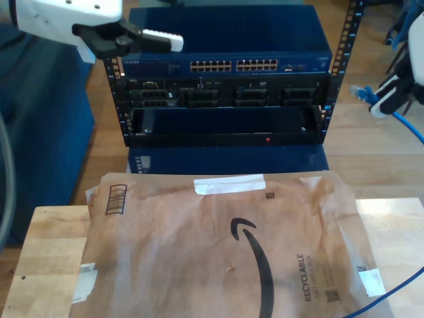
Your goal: Grab the cable and plug it in
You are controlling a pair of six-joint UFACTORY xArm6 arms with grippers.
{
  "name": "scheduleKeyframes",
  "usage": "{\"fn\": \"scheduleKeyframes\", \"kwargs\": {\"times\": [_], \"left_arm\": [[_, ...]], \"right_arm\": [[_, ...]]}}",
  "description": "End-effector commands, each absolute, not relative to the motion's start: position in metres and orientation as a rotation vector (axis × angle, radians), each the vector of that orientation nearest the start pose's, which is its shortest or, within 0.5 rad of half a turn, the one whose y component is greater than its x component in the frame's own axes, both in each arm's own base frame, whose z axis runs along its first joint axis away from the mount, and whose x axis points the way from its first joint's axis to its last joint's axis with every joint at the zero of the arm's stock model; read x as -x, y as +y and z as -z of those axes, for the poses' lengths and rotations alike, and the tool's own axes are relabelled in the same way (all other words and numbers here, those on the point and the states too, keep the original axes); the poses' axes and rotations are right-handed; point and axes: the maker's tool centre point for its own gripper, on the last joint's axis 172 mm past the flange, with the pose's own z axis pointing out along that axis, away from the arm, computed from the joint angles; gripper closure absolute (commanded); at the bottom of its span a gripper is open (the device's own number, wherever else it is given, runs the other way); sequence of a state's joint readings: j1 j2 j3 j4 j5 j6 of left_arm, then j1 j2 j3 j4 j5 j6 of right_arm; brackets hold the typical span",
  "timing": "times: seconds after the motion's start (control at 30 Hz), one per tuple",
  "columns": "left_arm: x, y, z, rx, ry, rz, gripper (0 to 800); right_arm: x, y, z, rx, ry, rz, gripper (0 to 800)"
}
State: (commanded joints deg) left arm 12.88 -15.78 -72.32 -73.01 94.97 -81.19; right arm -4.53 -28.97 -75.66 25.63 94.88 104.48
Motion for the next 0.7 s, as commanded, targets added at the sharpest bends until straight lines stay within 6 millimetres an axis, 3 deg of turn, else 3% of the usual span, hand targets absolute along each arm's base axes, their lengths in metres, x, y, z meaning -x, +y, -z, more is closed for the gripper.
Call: {"fn": "scheduleKeyframes", "kwargs": {"times": [0.2,0.43,0.57,0.7], "left_arm": [[-0.413,-0.188,-0.540,-1.398,1.391,0.943,0],[-0.412,-0.192,-0.539,-1.405,1.385,0.950,0],[-0.399,-0.218,-0.539,-1.458,1.349,0.989,0],[-0.397,-0.222,-0.540,-1.465,1.341,0.996,0]], "right_arm": [[-0.344,0.101,-0.483,1.639,2.133,-0.349,797],[-0.346,0.106,-0.488,1.621,2.125,-0.371,797],[-0.349,0.116,-0.495,1.607,2.094,-0.412,797],[-0.350,0.122,-0.500,1.566,2.105,-0.438,797]]}}
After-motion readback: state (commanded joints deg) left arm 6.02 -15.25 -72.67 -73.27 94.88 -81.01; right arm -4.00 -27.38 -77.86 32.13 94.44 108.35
